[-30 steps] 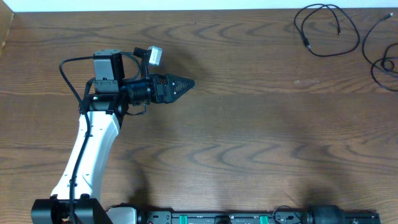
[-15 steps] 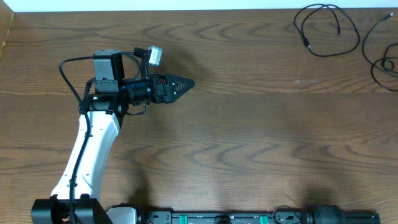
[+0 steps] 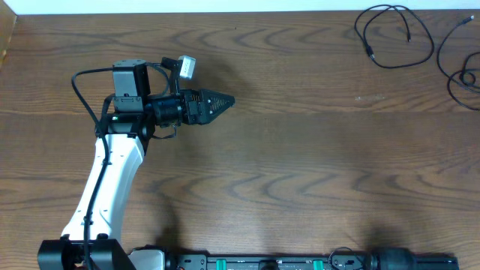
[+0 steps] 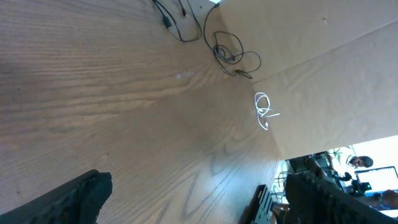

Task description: Untangle cables

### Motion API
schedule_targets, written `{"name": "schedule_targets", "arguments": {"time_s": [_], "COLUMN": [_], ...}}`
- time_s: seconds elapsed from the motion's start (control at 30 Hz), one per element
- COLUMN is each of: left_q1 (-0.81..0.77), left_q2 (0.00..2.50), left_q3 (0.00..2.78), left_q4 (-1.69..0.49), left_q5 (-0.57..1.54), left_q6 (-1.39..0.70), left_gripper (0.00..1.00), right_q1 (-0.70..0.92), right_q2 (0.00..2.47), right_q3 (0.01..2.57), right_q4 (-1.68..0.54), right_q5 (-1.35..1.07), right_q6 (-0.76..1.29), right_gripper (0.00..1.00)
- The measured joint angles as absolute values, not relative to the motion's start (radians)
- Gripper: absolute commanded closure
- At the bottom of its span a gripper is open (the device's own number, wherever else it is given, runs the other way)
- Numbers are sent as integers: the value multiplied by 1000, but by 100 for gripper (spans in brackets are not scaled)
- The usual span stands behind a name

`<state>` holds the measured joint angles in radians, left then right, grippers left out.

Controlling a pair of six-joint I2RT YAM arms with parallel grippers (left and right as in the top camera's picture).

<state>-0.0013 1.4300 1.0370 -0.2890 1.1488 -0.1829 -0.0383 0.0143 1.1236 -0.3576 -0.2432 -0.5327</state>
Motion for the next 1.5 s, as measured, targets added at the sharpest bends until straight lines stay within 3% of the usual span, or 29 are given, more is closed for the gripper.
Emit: {"name": "schedule_targets", "arguments": {"time_s": [0.77, 1.27, 1.5], "left_q1": [-1, -1, -1], "left_q2": [1430, 1430, 1430], "left_q3": [1037, 1037, 1037], "left_q4": [-289, -289, -289], "left_q5": [1149, 1149, 1149], "left_q6": [-183, -183, -183], "left_gripper": [4, 4, 4], "right_q1": [-35, -35, -35], "right_q2": [14, 12, 13], "right_q3": [1101, 775, 693], "right_q4": [-265, -186, -290], "right_q5": [-253, -256, -258], "right_q6": [-451, -451, -450], "right_gripper": [1, 1, 1]}}
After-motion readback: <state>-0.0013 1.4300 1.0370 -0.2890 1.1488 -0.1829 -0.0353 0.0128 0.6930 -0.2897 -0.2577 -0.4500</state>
